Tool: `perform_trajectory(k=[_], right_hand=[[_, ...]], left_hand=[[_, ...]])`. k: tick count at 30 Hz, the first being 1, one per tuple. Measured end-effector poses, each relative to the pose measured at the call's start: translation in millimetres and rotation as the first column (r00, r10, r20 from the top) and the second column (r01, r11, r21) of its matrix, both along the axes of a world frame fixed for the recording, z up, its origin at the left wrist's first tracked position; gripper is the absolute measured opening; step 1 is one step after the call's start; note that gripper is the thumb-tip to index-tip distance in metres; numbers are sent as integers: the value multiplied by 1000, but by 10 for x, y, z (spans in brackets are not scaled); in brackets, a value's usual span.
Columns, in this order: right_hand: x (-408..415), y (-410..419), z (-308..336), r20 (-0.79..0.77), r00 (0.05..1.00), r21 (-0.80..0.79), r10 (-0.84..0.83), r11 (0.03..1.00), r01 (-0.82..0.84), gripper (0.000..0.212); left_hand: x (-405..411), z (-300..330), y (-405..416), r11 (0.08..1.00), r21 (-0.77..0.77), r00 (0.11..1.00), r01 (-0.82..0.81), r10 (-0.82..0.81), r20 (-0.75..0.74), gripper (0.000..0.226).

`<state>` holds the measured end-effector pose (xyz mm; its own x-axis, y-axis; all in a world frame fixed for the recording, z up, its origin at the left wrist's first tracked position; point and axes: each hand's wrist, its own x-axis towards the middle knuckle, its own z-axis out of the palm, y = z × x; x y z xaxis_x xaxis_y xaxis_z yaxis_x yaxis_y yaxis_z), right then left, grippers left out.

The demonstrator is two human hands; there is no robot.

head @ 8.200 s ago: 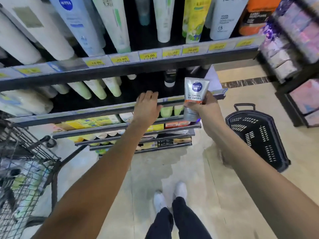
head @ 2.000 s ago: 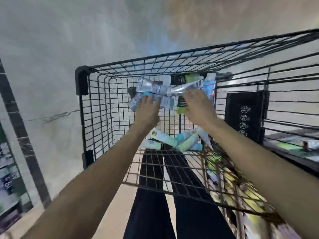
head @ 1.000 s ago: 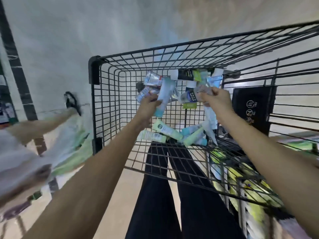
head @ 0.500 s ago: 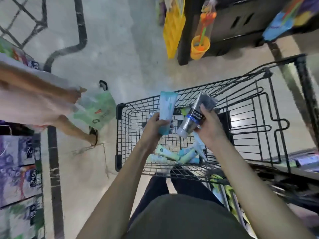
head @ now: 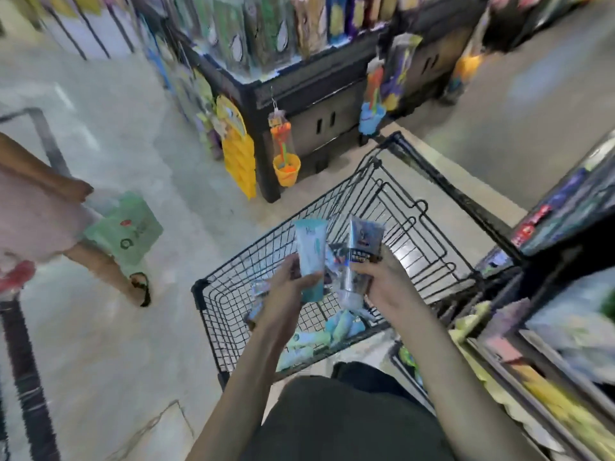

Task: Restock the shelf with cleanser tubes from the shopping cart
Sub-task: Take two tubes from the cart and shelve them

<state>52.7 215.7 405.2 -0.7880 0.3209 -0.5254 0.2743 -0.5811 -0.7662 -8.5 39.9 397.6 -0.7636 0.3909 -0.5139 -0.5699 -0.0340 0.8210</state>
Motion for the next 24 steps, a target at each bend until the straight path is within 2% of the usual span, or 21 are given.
perform_trajectory(k=[4, 7, 8, 11, 13, 18, 21, 24], right_hand=[[601, -69, 95, -33, 986, 29, -163, 986, 164, 63], [1031, -94, 158, -50, 951, -17, -306, 952, 305, 77], [1149, -101, 182, -57, 935, -30, -351, 936, 350, 76], [1503, -139, 270, -75, 899, 18, -432, 901, 434, 50], [1761, -149, 309, -78, 879, 48, -470, 879, 475, 42], [2407, -138, 360, -107, 784, 21, -612, 787, 617, 58], [2826, -154, 420, -127, 745, 26, -654, 749, 662, 44], [3278, -173, 463, -149, 702, 27, -696, 707, 707, 41]], left_hand=[[282, 79, 19, 988, 17, 987, 155, -153, -56, 44], [528, 135, 82, 970, 8, 967, 244, -243, -72, 46], [606, 174, 116, 965, 10, 962, 264, -262, -72, 47], [855, 251, 238, 935, 11, 931, 355, -353, -95, 43], [1048, 304, 333, 904, 2, 900, 427, -424, -104, 43], [1587, 416, 608, 830, 70, 832, 553, -545, -109, 40], [1935, 442, 756, 779, 66, 781, 623, -616, -103, 45], [2343, 471, 873, 716, 65, 718, 696, -688, -103, 49]])
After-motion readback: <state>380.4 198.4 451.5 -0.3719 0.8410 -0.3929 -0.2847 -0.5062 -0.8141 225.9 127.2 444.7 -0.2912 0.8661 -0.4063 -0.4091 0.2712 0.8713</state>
